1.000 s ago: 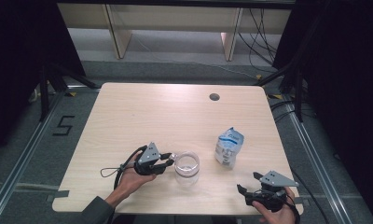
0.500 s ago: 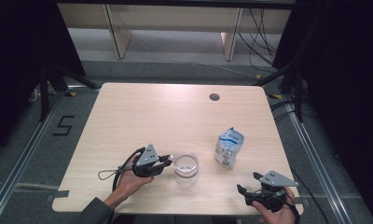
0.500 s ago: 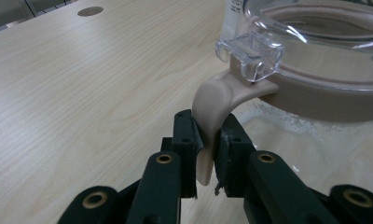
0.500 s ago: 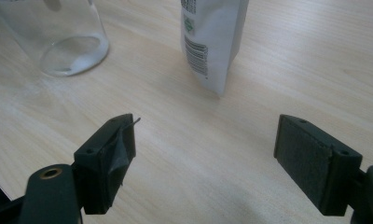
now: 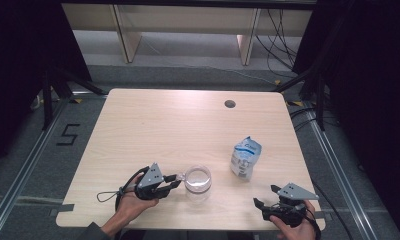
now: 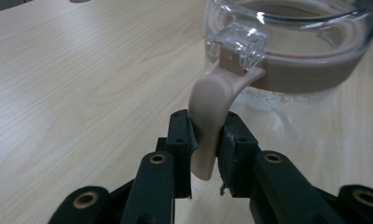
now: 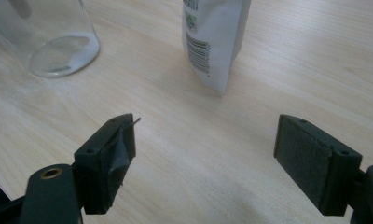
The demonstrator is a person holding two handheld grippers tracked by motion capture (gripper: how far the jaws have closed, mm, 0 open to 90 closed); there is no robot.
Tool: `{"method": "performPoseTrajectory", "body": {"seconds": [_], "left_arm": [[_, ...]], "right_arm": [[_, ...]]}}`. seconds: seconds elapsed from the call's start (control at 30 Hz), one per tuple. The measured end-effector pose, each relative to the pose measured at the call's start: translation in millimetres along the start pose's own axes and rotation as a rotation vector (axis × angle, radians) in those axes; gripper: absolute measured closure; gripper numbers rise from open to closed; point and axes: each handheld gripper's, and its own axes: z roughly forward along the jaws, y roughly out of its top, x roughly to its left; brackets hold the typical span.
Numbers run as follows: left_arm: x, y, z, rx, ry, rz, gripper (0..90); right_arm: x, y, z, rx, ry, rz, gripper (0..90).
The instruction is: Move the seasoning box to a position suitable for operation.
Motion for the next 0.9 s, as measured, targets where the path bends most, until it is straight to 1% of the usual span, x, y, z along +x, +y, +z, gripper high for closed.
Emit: {"method": "performPoseTrajectory", "body": {"seconds": [0.03, 0.07, 0.1, 0.13, 0.17, 0.2, 0.23, 0.27, 0.3, 0.33, 0.37, 0.4, 0.43, 0.47, 0.5, 0.53, 0.57, 0.6, 0.63, 0.67, 0.7, 0.73, 0.77, 0.8, 0.83, 0.87, 0.9], "left_arm": [[-0.6, -0.2, -2.0, 0.008, 0.004, 0.011, 74.7], [-0.9, -0.9, -2.7, 0.004, -0.009, 0.018, 74.5], [-2.8, -1.7, -3.9, 0.004, -0.012, 0.007, 74.3], [-3.7, -2.3, -5.5, 0.011, -0.018, 0.01, 74.1], [-5.7, -2.8, -6.5, 0.007, -0.016, 0.008, 73.9], [-6.4, -3.4, -7.5, 0.008, -0.024, 0.013, 73.7], [-8.2, -3.8, -8.6, 0.008, -0.024, 0.012, 73.5], [-9.3, -4.6, -9.1, 0.006, -0.028, 0.01, 73.4], [-10.3, -4.5, -10.2, 0.012, -0.026, 0.019, 73.3], [-11.1, -4.7, -10.6, 0.011, -0.029, 0.019, 73.2], [-12.3, -4.9, -11.2, 0.016, -0.033, 0.006, 73.1], [-12.0, -5.1, -11.3, 0.015, -0.044, 0.016, 73.1], [-13.2, -5.3, -11.3, 0.009, -0.051, 0.013, 73.0], [-14.3, -5.6, -12.1, 0.016, -0.052, 0.009, 73.0], [-13.5, -5.3, -12.3, 0.014, -0.057, 0.034, 72.9], [-15.6, -5.9, -12.6, 0.015, -0.058, 0.013, 72.9], [-15.3, -5.6, -12.6, 0.012, -0.072, 0.03, 72.8], [-17.4, -5.9, -12.4, 0.009, -0.078, 0.015, 72.8], [-18.0, -5.9, -12.8, 0.015, -0.086, 0.026, 72.7], [-19.4, -5.6, -13.1, 0.018, -0.082, 0.035, 72.6], [-20.7, -5.4, -12.4, 0.013, -0.087, 0.033, 72.6], [-20.7, -4.7, -12.8, 0.021, -0.088, 0.049, 72.6], [-22.5, -4.8, -12.3, 0.022, -0.089, 0.028, 72.6], [-22.1, -4.3, -12.0, 0.022, -0.084, 0.045, 72.6], [-22.0, -3.8, -11.6, 0.022, -0.08, 0.051, 72.7], [-22.2, -3.6, -10.5, 0.017, -0.081, 0.047, 72.7], [-22.3, -3.0, -10.5, 0.021, -0.081, 0.048, 72.8]], "right_arm": [[-0.1, 0.0, 0.2, -0.002, 0.0, -0.003, 21.7], [0.4, 0.0, 0.1, 0.001, 0.002, 0.004, 21.7], [1.6, 0.0, -0.2, 0.012, 0.008, 0.022, 21.7], [1.1, -0.1, 0.0, 0.01, 0.007, 0.016, 21.7], [0.6, -0.2, 0.6, 0.004, 0.011, 0.01, 21.7], [1.0, -0.1, 0.5, 0.004, 0.012, 0.015, 21.7], [0.3, -0.1, 0.6, -0.006, 0.003, 0.004, 21.7], [-2.0, 0.2, 0.9, -0.01, 0.007, -0.017, 21.7], [-2.0, 0.2, 1.0, -0.01, 0.008, -0.017, 21.8], [-1.9, 0.2, 1.1, -0.011, 0.008, -0.018, 21.8], [-1.0, 0.2, 1.1, -0.001, 0.016, -0.006, 21.9], [-0.9, 0.3, 1.2, 0.0, 0.016, -0.007, 21.9], [1.5, 0.3, -0.2, 0.012, 0.015, 0.02, 21.9], [1.3, 0.3, 0.1, 0.011, 0.016, 0.014, 22.0], [1.4, 0.3, 0.0, 0.013, 0.015, 0.014, 22.0], [1.3, 0.3, 0.1, 0.013, 0.015, 0.014, 21.9], [1.4, 0.3, 0.2, 0.013, 0.015, 0.014, 22.0], [1.5, 0.2, 0.2, 0.014, 0.016, 0.014, 21.9], [1.6, 0.0, 1.1, 0.006, 0.017, 0.015, 21.9], [1.6, 0.1, 1.2, 0.007, 0.015, 0.013, 22.0], [1.1, 0.1, 1.3, -0.001, 0.005, 0.002, 22.0], [1.0, 0.1, 1.5, -0.001, 0.008, -0.001, 22.0], [1.0, 0.1, 1.5, -0.002, 0.009, -0.001, 22.0], [1.1, 0.1, 1.6, -0.002, 0.008, -0.001, 22.0], [0.9, -0.1, 2.0, -0.004, 0.007, -0.006, 22.0], [-1.0, 0.2, 2.3, -0.007, 0.01, -0.024, 22.0], [-1.0, 0.3, 2.5, -0.006, 0.011, -0.024, 22.0]]}}
